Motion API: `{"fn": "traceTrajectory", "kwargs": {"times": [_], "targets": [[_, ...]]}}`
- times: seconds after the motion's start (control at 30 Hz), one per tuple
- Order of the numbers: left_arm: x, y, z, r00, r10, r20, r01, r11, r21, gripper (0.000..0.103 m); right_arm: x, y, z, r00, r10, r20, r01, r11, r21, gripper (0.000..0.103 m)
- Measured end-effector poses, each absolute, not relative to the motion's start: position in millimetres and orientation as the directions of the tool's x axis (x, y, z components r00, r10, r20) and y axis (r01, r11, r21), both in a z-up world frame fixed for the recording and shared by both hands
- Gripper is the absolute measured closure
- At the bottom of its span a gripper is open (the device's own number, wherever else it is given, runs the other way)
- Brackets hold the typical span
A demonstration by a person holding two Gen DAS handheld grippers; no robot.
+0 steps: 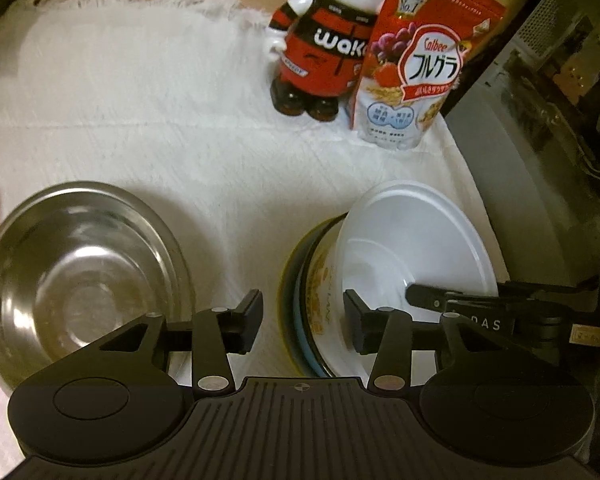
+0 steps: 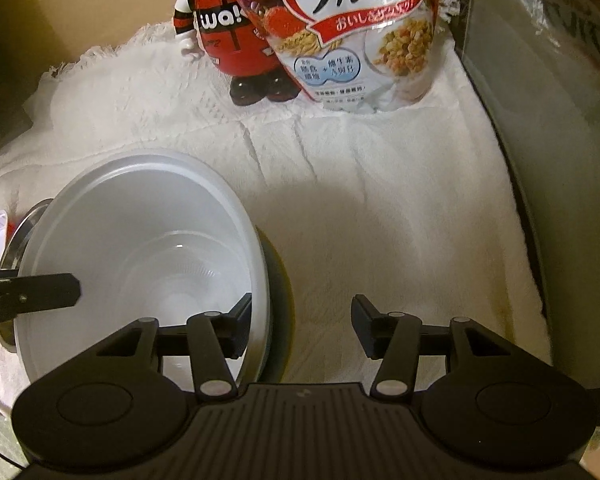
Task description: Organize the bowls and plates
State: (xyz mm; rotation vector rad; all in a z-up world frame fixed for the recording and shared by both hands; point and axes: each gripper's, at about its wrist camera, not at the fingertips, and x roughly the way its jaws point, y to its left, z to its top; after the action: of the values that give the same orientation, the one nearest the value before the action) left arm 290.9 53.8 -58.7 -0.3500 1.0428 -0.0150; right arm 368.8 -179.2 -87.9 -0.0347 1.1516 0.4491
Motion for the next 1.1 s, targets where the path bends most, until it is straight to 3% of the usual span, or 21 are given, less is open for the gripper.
{"fn": "traceTrajectory", "kwargs": {"times": [0.5, 0.6, 0.83, 1.1], "targets": [[336, 68, -89, 0.371, -0.336, -0.866, -0.147, 0.899, -0.412, 0.057, 377, -183, -104, 0.214, 0.469, -0.857, -0.357, 0.854, 0.378, 0.052], [342, 64, -94, 0.355, -0.34, -0.871, -0.13, 0.904, -0.406, 0.053, 378, -184, -109, 0.177, 0.517, -0.837, -0.345, 0.829, 0.44, 0.049], [348, 51, -103, 0.324, -0.348, -0.879, -0.102, 0.911, -0.399, 0.033, 381, -184, -124, 0.104, 0.623, -0.775, -0.254, 0.77, 0.585, 0.044], [345, 54, -104, 0.342, -0.343, -0.875, -0.142, 0.902, -0.409, 0.032, 374, -183, -123, 0.081, 0.639, -0.765, -0.236, 0.758, 0.608, 0.042]]}}
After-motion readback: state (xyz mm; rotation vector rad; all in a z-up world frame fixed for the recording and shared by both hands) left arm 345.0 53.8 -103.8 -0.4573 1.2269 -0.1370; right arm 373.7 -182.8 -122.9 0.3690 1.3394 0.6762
